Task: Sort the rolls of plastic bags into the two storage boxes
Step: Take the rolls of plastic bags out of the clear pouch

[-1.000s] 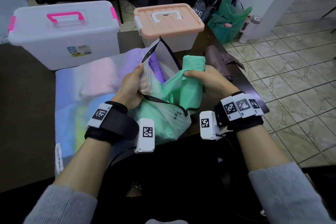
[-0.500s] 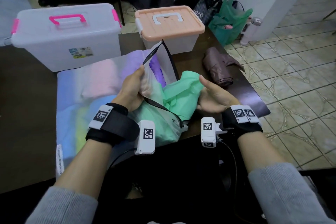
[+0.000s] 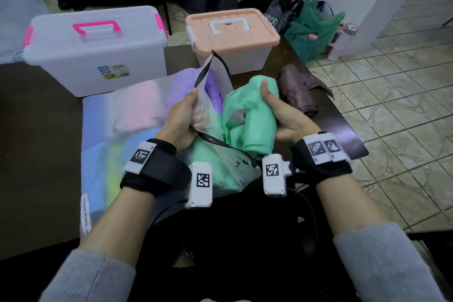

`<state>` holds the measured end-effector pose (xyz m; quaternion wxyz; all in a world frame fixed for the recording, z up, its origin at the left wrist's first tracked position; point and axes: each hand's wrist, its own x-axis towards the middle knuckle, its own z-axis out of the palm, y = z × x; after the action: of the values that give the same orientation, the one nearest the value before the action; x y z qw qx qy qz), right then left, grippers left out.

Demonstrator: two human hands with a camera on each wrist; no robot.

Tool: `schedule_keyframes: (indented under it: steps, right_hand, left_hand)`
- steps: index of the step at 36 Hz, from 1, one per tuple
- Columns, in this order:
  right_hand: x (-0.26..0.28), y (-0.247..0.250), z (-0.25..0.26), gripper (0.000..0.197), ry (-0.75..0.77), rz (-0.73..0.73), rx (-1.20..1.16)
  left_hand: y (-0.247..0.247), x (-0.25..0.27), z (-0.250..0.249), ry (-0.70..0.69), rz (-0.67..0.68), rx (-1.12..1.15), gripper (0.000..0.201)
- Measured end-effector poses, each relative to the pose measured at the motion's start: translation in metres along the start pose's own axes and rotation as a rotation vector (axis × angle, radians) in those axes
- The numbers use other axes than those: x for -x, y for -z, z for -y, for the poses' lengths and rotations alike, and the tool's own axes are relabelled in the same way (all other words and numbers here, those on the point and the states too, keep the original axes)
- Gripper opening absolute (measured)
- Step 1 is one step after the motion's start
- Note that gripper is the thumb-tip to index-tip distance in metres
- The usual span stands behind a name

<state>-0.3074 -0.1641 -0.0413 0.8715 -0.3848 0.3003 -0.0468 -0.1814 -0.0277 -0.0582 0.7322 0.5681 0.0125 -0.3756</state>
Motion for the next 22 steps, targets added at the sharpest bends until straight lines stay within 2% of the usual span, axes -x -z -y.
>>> schedule_keyframes:
  steps: [2, 3, 9, 12, 14, 16, 19, 20, 22]
  right_hand:
    - [0.005, -0.002, 0.013, 0.077, 0.036, -0.038, 0.009]
    - [0.007, -0.002, 0.021, 0.081, 0.067, -0.068, 0.026]
    - [0.03, 0.003, 0.067, 0.037, 0.344, -0.176, -0.05]
    - [0.039, 0.012, 0.084, 0.038, 0.443, -0.268, 0.012]
    - [0.044, 0.024, 0.092, 0.049, 0.53, -0.331, 0.049]
    - [0.048, 0.037, 0.096, 0.059, 0.616, -0.462, 0.109]
    - [0.053, 0.053, 0.09, 0.035, 0.71, -0.721, 0.376]
    - [0.054, 0.058, 0.085, 0.033, 0.694, -0.81, 0.506]
    - [0.051, 0.069, 0.07, 0.042, 0.6, -0.929, 0.765]
  left_hand:
    - [0.0, 0.0, 0.0, 0.004, 0.007, -0.003, 0.028]
    - [0.0, -0.001, 0.0, 0.009, 0.007, -0.004, 0.028]
    - [0.0, -0.001, 0.001, 0.002, -0.01, -0.003, 0.027]
    - [-0.002, 0.002, -0.001, -0.008, -0.014, 0.013, 0.028]
    - [-0.002, 0.001, -0.001, -0.009, -0.015, 0.014, 0.027]
    - [-0.001, -0.001, 0.0, 0.0, -0.012, 0.019, 0.025]
    - [0.0, -0.003, 0.002, 0.0, -0.009, 0.019, 0.024]
    - [0.0, -0.002, 0.001, -0.001, -0.005, 0.025, 0.024]
    - [-0.001, -0.002, 0.001, -0.001, -0.003, 0.036, 0.024]
